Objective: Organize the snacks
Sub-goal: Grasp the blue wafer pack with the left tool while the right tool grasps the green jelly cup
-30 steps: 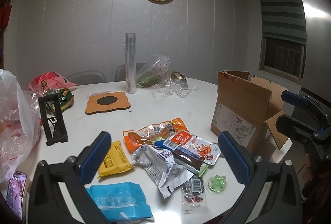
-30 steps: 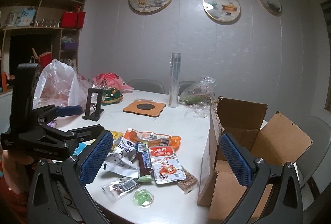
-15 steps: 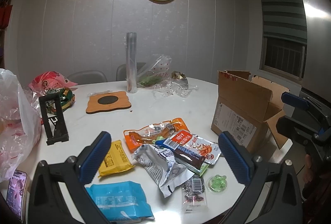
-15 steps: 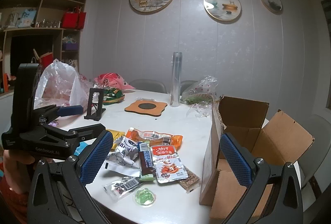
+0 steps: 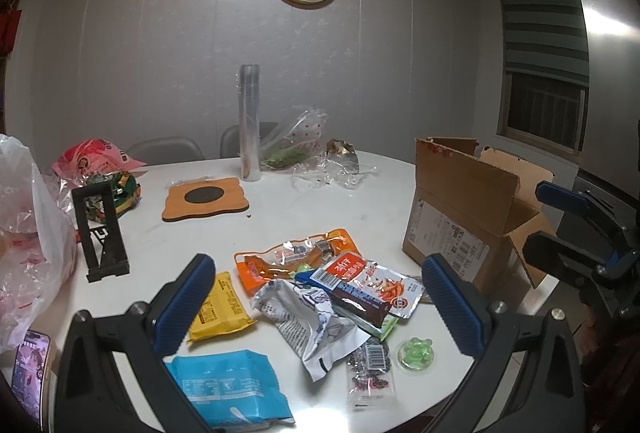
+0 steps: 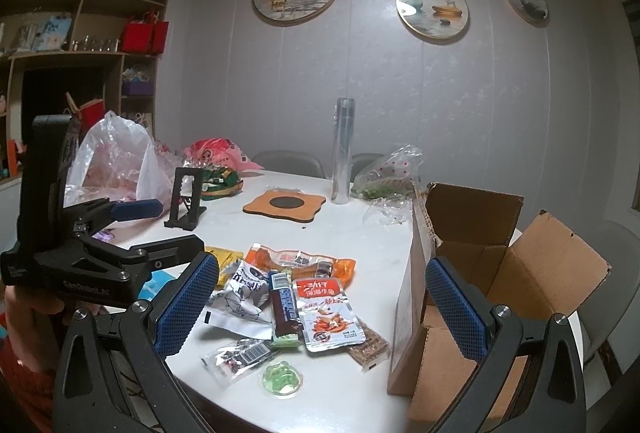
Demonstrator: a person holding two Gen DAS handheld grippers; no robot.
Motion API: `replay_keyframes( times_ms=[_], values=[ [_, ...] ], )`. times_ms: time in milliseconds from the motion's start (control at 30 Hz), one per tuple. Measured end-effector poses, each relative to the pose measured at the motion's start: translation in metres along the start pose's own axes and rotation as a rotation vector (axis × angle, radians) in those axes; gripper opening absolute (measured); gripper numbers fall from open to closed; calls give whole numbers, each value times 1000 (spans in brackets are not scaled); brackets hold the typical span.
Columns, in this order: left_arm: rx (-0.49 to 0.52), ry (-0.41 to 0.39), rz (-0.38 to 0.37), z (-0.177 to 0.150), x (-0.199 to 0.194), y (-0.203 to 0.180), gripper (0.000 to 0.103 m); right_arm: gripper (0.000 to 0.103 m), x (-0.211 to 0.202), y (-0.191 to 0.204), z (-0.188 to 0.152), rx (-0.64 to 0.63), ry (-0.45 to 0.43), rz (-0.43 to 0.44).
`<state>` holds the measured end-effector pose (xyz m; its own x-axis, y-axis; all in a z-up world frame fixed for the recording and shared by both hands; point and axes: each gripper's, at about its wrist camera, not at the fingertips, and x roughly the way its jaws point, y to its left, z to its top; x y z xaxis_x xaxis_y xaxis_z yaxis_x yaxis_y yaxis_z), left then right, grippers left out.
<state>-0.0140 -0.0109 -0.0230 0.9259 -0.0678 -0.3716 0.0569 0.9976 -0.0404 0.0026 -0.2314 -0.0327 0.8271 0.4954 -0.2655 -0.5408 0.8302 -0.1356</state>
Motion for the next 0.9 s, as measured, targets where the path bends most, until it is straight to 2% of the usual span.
replay_keyframes(
  times_ms=[167,267,333,500,533,600,633,700,900],
  values=[
    [42,16,-8,4,0,8,102,103,-14,8,-4,-44,-74,-47],
    [95,21,13,7,-2,18,102,103,-18,8,-1,-34,-70,55],
    [122,42,18,7,0,27,102,103,-13,8,-1,-23,-10,105],
    [146,143,-2,-2,17,52,102,103,-7,29,-15,-52,11,165],
    [156,171,-23,-5,22,57,102,103,-4,37,-21,-73,23,183],
    [167,238,-82,-13,37,69,102,92,1,44,-29,-90,45,203],
    [168,261,-96,-17,42,73,102,90,5,48,-34,-86,62,219],
    [185,303,-134,-23,54,79,102,90,14,49,-43,-55,98,252],
    [208,403,-379,-49,80,88,102,90,38,43,-65,25,189,257]
  ],
)
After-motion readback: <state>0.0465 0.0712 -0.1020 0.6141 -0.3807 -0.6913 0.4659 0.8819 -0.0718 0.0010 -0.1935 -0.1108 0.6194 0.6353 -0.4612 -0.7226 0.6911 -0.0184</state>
